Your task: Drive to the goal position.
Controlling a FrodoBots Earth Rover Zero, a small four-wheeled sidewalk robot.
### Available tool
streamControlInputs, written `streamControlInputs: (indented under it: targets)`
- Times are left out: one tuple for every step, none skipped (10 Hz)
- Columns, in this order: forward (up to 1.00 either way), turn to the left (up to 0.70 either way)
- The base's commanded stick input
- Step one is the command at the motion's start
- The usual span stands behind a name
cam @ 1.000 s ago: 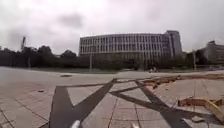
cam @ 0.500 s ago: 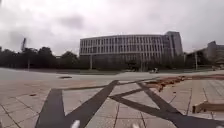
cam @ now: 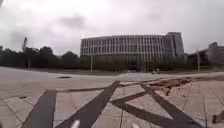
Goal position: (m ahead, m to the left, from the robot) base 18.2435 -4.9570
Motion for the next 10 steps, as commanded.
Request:
streamControlInputs:
  targets:
    - [0.7, 0.0]
    - [0.7, 0.0]
    - [0.7, 0.0]
    - [0.7, 0.0]
    - [0.7, 0.0]
    - [0.7, 0.0]
    - [0.7, 0.0]
    - [0.7, 0.0]
    - [0.7, 0.0]
    - [0.7, 0.0]
